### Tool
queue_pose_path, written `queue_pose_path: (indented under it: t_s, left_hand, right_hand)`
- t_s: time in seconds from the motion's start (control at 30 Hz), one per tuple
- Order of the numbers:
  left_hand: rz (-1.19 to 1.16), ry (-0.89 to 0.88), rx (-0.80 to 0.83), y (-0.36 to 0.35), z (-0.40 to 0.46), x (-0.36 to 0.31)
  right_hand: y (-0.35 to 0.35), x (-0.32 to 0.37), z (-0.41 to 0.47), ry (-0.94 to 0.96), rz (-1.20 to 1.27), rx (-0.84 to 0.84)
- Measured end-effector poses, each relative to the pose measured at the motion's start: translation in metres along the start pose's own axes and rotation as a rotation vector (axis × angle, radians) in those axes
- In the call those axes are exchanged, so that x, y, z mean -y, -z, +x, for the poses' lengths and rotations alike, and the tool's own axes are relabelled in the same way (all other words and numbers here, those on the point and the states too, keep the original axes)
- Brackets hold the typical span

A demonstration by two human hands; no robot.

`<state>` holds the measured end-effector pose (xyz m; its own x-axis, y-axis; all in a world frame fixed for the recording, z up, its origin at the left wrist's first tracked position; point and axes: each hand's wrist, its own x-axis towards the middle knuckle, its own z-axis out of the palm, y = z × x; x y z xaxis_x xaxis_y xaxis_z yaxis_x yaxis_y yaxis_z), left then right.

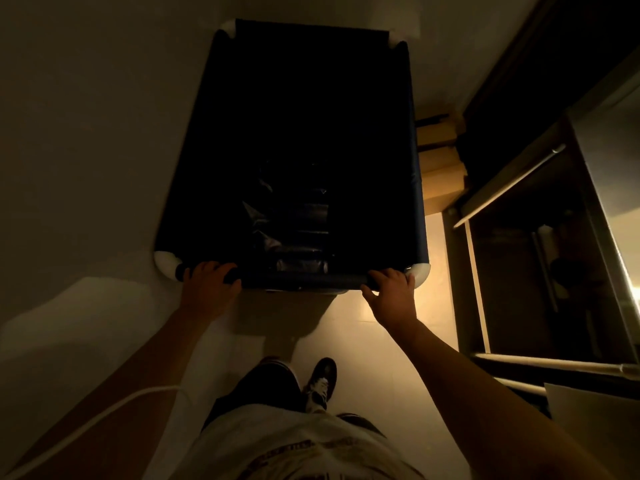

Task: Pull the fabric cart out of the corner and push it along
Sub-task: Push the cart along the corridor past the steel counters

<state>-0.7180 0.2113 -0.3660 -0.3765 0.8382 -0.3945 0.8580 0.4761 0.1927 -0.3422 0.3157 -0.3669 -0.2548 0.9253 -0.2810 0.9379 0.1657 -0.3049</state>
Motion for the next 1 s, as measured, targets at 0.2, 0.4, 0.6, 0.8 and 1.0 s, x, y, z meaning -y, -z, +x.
queue_pose_path:
  t_s: [0.2,0.4,0.6,0.8,1.0]
  left_hand:
    - [-0.013,-0.012,-0.025,0.016,0.040,-0.010]
    - [0.013,-0.052,-0.130,0.022,0.081,-0.019]
    - [0.025,-0.059,-0.126,0.036,0.122,-0.029]
    - [0.046,-0.101,-0.140,0.049,0.157,-0.034]
    - [0.117,-0.143,-0.138,0.055,0.188,-0.034]
  right_hand:
    - [0.013,0.006,0.043,-0.006,0.014,-0.018]
    - [0.028,0.012,0.088,-0.004,0.002,-0.012]
    - [0.045,0.020,0.131,-0.013,0.015,0.004]
    - [0.060,0.027,0.166,0.011,0.019,0.003]
    - [0.067,0.032,0.193,0.021,0.031,-0.029]
